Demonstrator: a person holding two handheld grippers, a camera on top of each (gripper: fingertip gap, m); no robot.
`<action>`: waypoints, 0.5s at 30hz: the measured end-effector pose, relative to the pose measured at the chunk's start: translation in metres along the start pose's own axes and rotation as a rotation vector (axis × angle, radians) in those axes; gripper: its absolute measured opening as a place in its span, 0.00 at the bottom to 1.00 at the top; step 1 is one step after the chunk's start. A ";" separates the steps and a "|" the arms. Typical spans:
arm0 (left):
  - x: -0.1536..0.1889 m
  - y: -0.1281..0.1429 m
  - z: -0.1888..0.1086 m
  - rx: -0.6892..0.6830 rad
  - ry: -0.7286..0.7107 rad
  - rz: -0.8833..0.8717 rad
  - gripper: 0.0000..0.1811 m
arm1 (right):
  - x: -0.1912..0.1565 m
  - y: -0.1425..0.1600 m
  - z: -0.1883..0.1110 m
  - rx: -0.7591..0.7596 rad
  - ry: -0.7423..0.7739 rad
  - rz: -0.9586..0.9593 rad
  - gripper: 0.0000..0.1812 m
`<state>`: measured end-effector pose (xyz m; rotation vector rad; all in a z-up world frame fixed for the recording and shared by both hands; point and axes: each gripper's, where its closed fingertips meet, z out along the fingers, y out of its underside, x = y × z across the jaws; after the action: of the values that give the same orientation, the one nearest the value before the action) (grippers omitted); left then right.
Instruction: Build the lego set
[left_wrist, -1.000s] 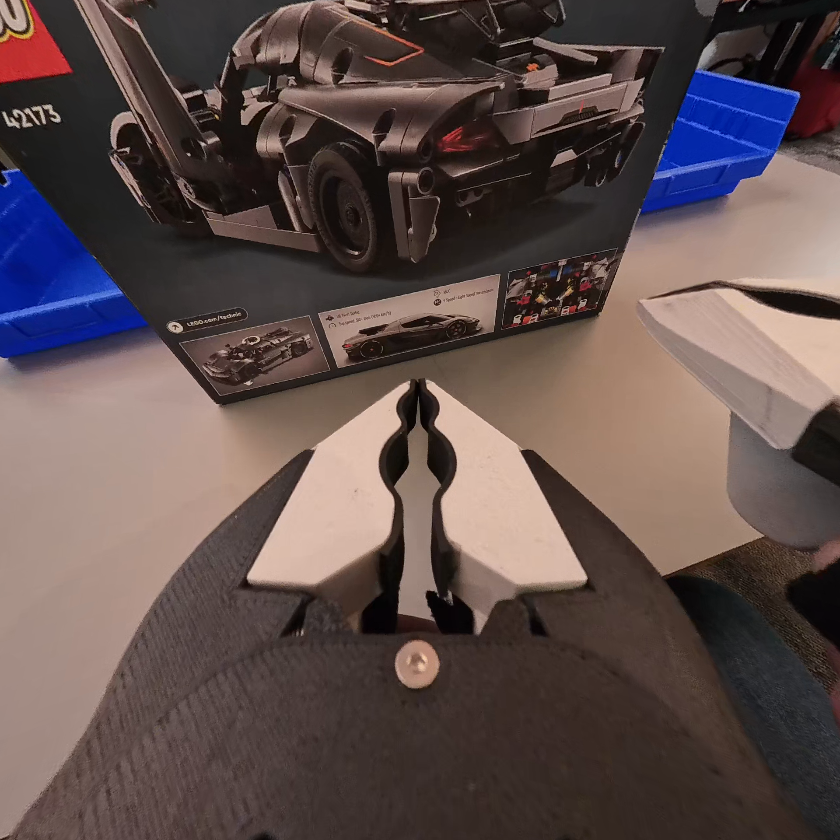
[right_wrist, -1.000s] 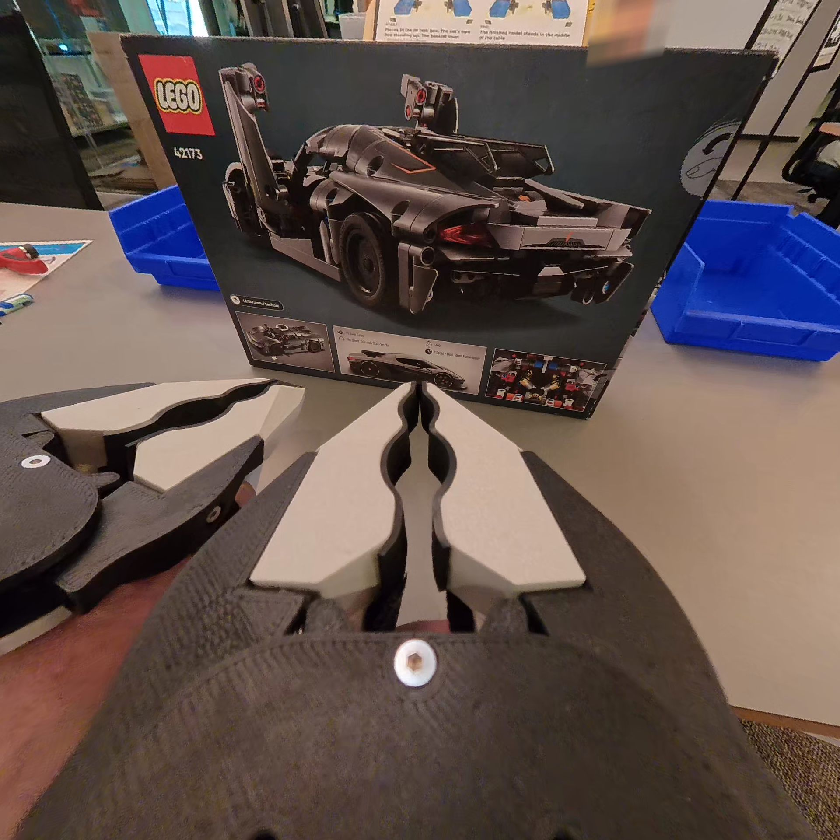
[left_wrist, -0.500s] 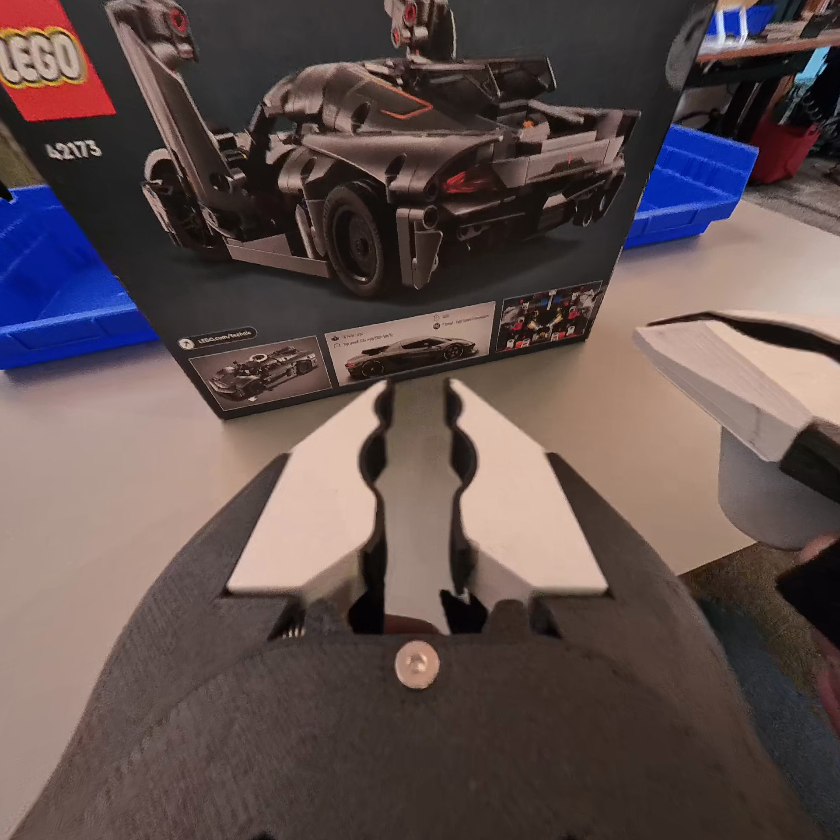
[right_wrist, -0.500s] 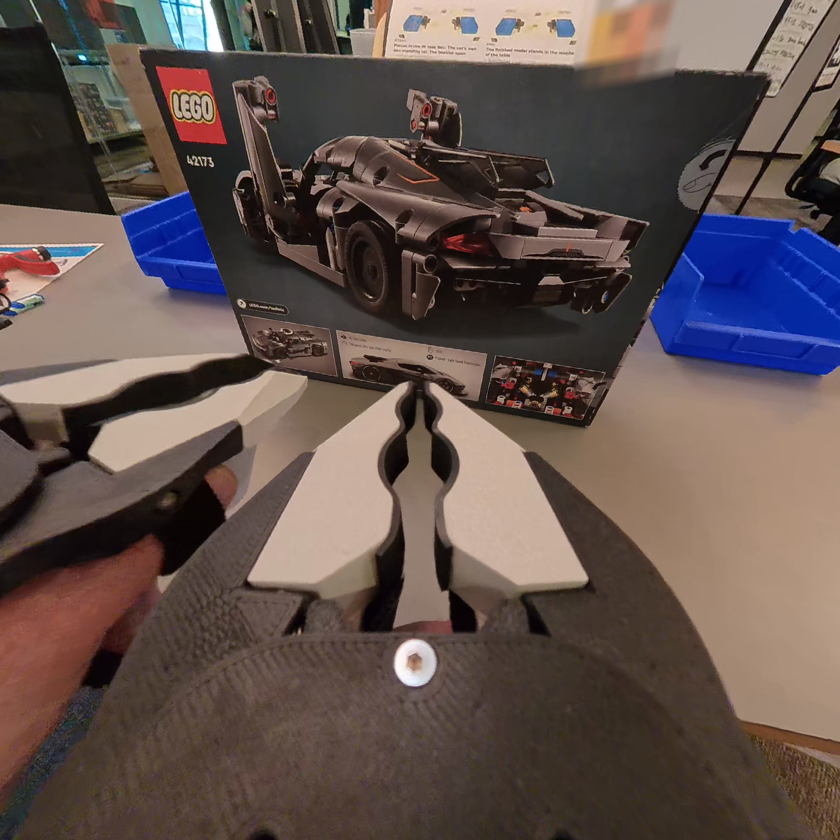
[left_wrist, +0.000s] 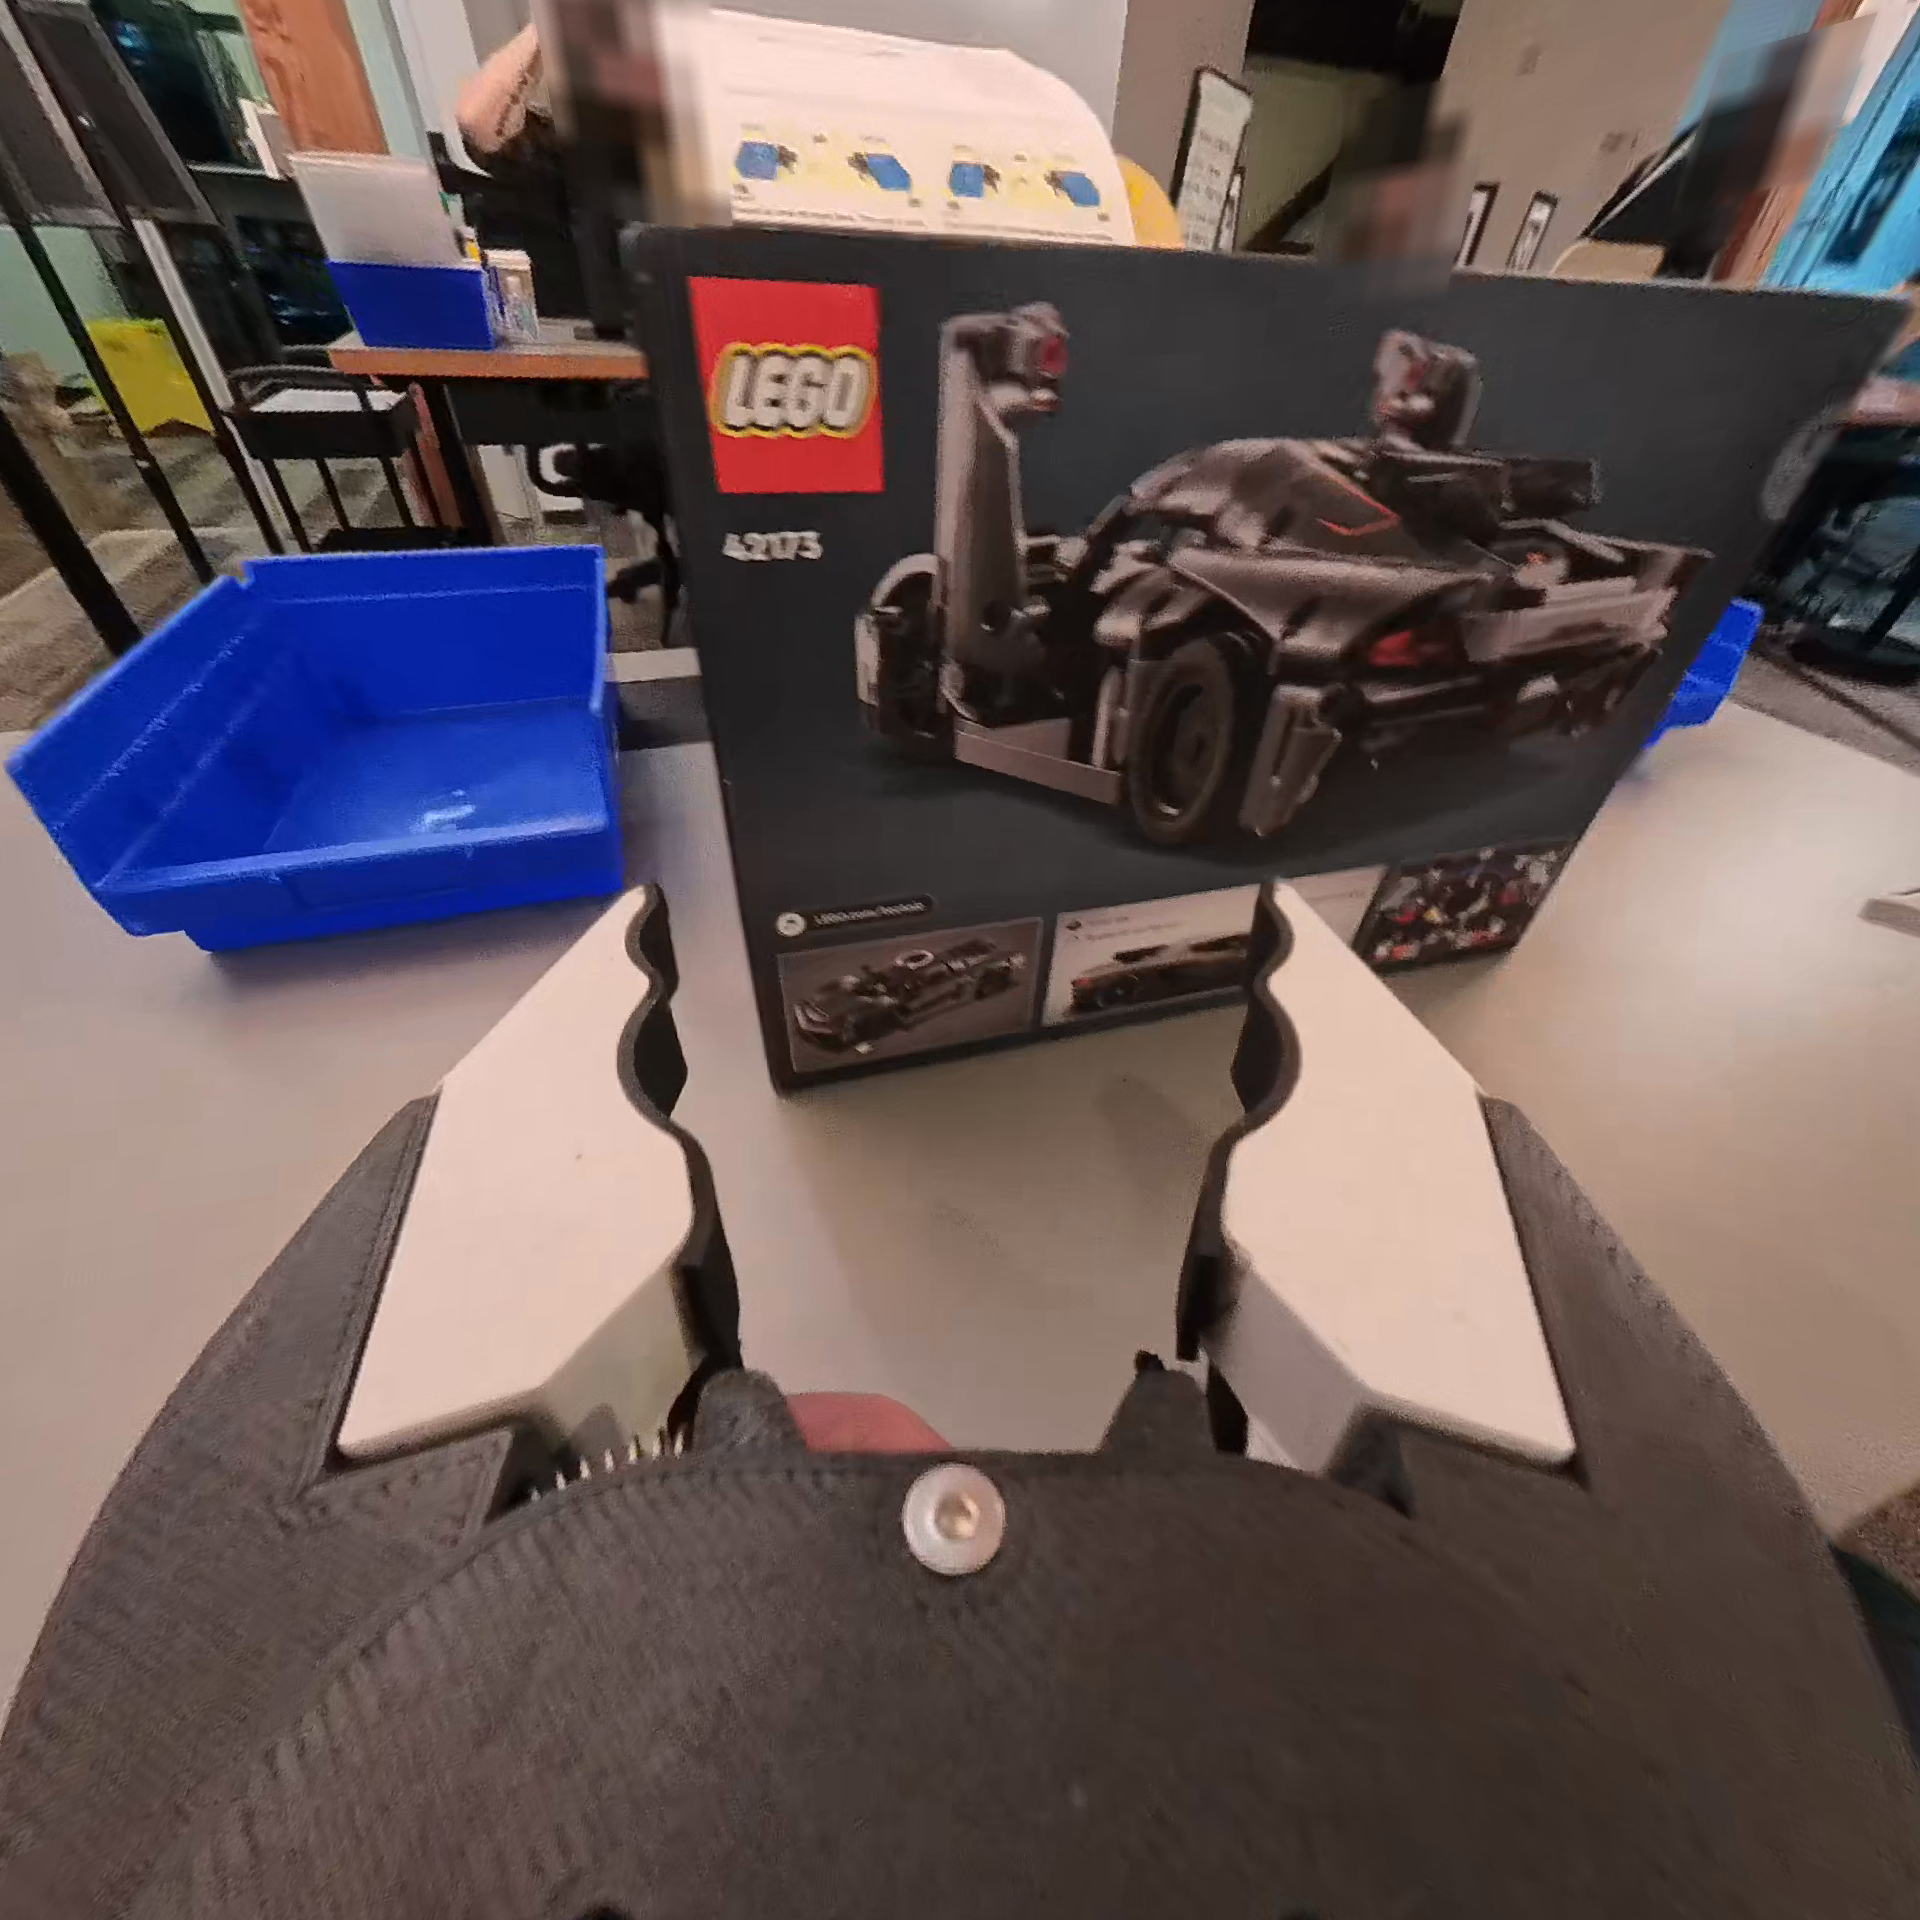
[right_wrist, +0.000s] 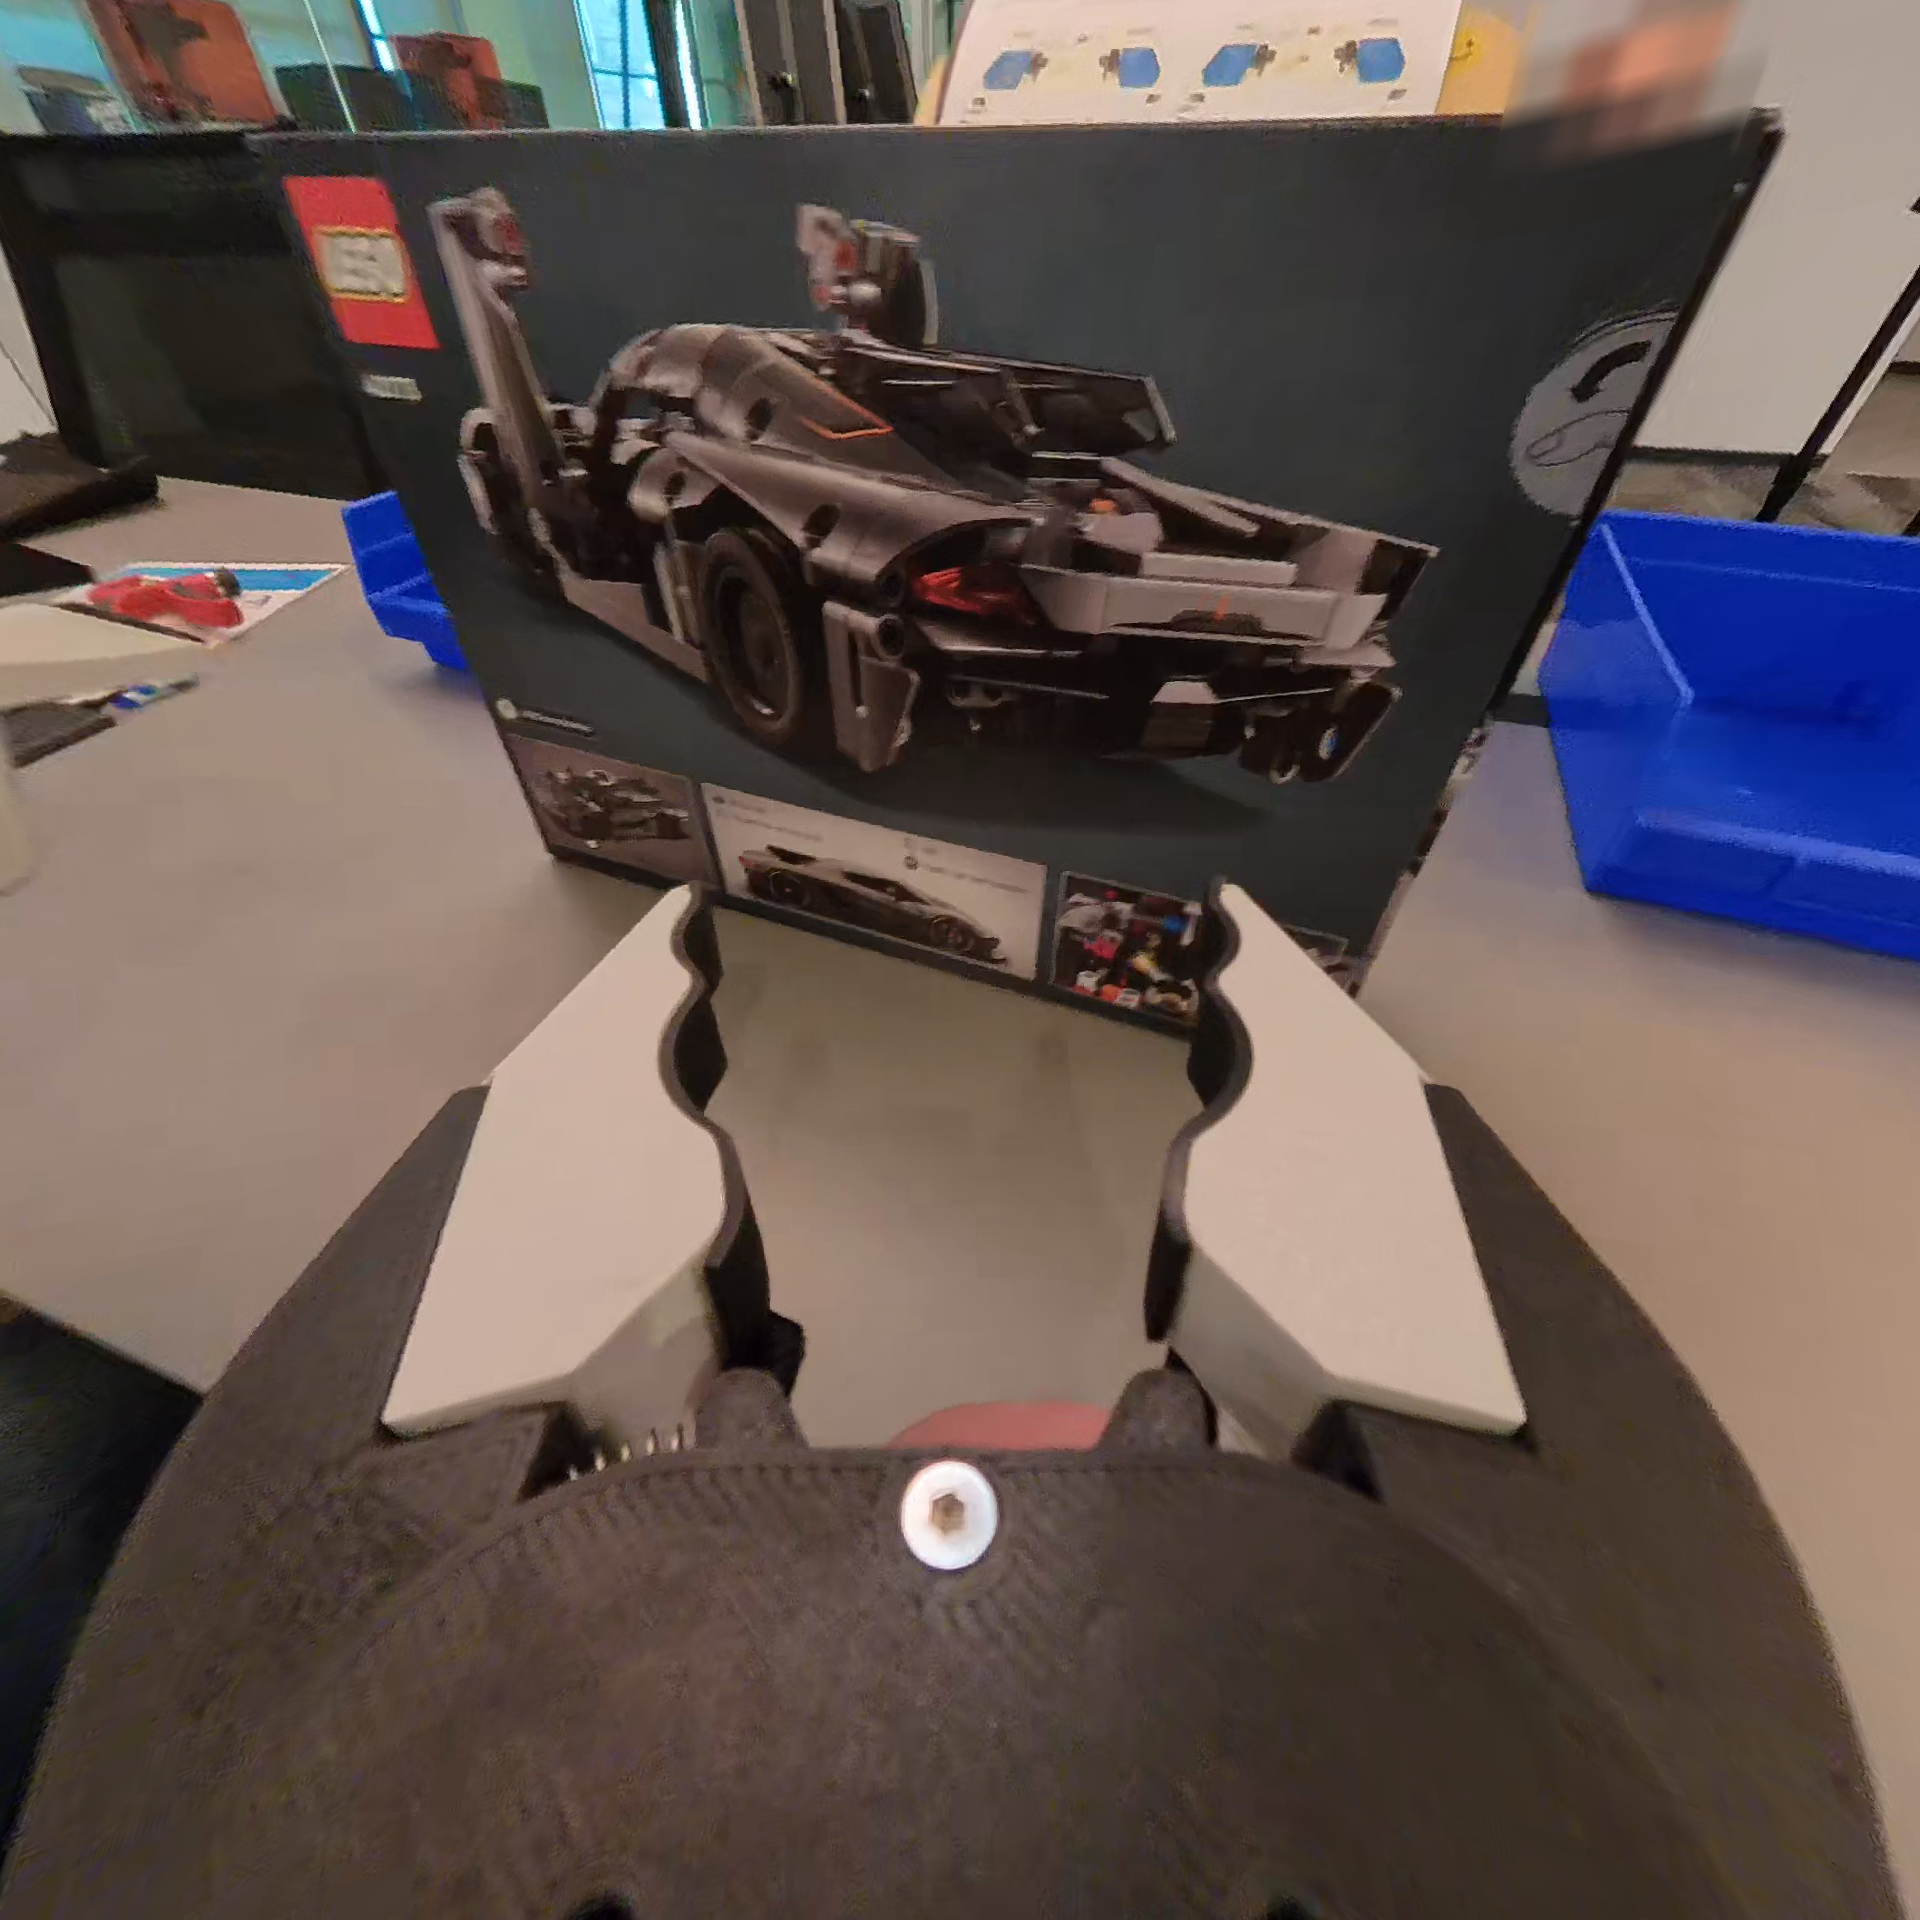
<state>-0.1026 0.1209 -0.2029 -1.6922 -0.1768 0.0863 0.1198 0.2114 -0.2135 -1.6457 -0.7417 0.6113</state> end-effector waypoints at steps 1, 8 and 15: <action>-0.010 -0.002 0.006 0.010 0.005 -0.016 0.60 | 0.010 -0.002 0.005 0.006 -0.003 0.006 0.52; -0.045 0.002 0.072 0.011 0.167 -0.048 0.65 | 0.087 -0.008 0.058 0.026 -0.065 0.034 0.62; -0.042 0.025 0.124 -0.033 0.378 -0.091 0.59 | 0.121 0.001 0.109 0.016 -0.220 0.008 0.56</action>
<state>-0.1623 0.2317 -0.2460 -1.6981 0.0290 -0.3039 0.1198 0.3732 -0.2357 -1.5833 -0.8870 0.8108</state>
